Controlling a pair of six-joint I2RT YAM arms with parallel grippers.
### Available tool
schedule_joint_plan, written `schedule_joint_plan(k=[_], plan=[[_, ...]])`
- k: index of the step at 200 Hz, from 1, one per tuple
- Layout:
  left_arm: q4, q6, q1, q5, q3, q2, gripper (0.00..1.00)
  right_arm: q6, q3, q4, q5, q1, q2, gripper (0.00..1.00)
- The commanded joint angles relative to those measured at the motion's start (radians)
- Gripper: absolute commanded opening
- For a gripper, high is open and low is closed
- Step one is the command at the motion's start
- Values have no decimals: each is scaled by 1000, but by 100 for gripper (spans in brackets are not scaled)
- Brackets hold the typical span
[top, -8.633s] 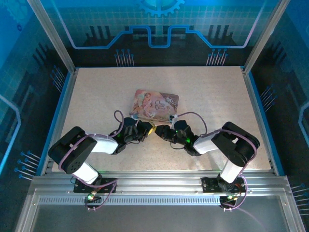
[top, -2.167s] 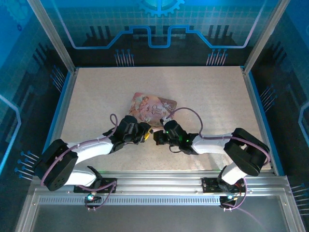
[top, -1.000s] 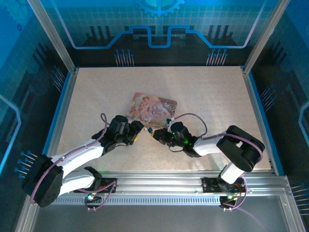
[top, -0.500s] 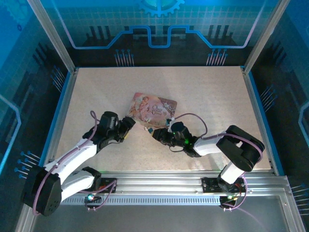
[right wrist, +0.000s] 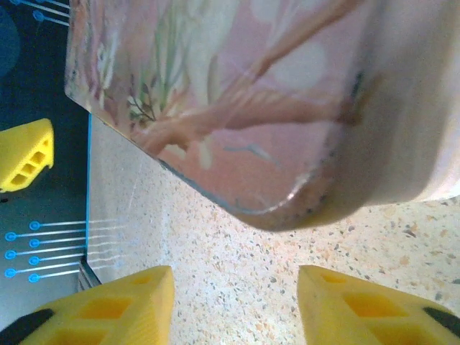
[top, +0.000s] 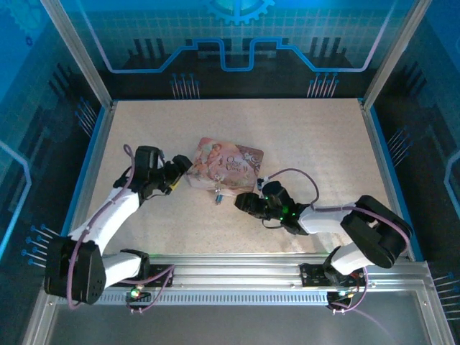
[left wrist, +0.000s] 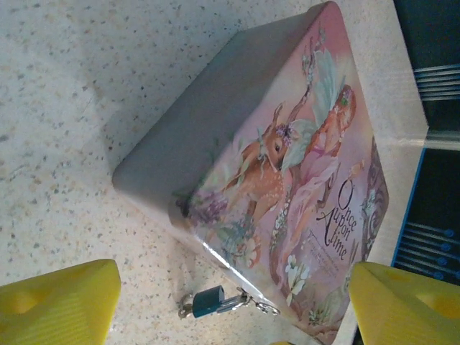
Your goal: Unlock a padlock with a key
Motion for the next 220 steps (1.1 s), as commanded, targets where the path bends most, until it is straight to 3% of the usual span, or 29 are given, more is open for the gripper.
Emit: schedule_joint_plan(k=[1,32,77,163,220], plan=[[-47,155,20,56,88,80,84,-72,-25,9,-14,-28,-48,55],[-119,292,30,62,225,238,83,-127,-5,23,-76,-55,-71,66],[-137,369,30,131,305,379,77,-148,42,42,-124,-75,-26,68],[-128,361,17,110,188,399,57,-221,110,4,-137,-121,40,71],[-68,281,-51,70,20,297,53,-352,140,-2,-185,-187,50,75]])
